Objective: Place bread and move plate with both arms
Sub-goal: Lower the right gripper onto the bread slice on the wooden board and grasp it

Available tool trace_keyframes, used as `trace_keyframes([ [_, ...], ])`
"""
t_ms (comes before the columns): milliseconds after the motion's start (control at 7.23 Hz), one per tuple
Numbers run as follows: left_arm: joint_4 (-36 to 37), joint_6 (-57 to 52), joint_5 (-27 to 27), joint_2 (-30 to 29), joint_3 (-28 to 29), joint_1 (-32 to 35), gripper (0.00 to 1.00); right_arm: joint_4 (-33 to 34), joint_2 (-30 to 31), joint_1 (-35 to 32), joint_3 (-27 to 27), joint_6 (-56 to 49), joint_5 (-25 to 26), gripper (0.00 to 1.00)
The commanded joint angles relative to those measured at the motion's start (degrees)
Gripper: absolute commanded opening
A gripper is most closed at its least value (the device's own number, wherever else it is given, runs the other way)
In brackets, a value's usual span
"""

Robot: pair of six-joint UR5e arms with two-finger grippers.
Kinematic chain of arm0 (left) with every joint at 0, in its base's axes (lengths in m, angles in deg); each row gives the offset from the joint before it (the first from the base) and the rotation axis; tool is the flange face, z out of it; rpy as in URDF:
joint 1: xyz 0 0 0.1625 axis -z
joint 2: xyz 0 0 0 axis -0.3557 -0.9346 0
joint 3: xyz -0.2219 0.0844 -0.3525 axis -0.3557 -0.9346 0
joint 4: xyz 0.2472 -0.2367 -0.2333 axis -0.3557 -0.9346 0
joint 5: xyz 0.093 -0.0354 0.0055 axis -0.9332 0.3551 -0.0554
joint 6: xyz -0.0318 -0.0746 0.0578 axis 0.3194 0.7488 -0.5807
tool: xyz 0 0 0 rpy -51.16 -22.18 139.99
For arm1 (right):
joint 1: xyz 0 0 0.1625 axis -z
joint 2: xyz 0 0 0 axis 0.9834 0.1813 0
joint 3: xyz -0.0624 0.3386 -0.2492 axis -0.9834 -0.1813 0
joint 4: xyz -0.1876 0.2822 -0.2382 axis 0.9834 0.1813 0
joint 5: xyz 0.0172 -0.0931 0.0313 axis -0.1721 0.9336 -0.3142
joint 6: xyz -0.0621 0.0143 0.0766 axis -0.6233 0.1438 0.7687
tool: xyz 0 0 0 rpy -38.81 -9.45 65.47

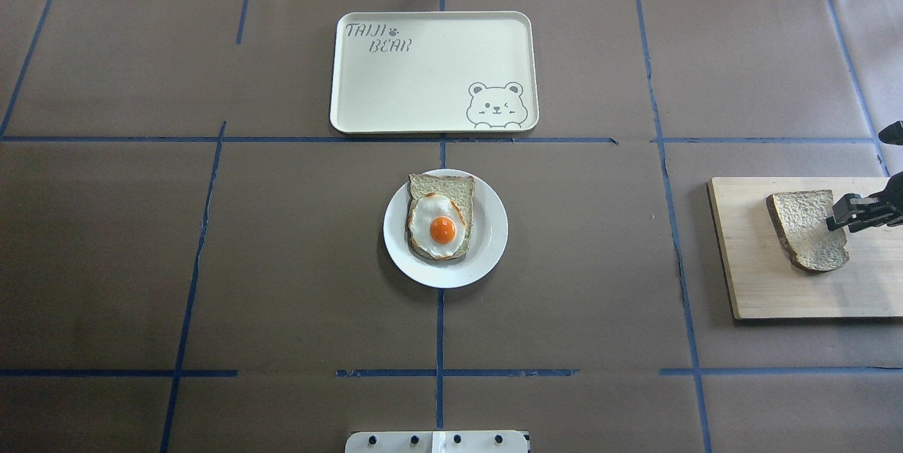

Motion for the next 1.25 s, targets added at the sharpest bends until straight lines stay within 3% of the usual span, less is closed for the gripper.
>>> trace_keyframes([
  [0, 0.0, 0.0, 0.0, 0.1, 0.0, -0.1, 1.0, 0.0, -0.1, 0.1, 0.0, 0.0, 0.0, 0.38],
  [277, 0.0, 0.0, 0.0, 0.1, 0.0, 0.1, 1.0, 0.0, -0.1, 0.1, 0.1, 0.0, 0.0, 0.07],
  [415, 0.0, 0.0, 0.0, 0.0, 0.0, 0.1, 1.0, -0.1, -0.1, 0.1, 0.3, 0.0, 0.0, 0.0],
  [692, 0.0, 0.0, 0.0, 0.0, 0.0, 0.1, 1.0, -0.1, 0.0, -0.1, 0.9, 0.0, 0.0, 0.0],
  [1107, 0.0, 0.0, 0.0, 0.0, 0.1, 0.1, 1.0, 0.0, 0.3, -4.9, 10.0, -0.1, -1.0, 0.0],
])
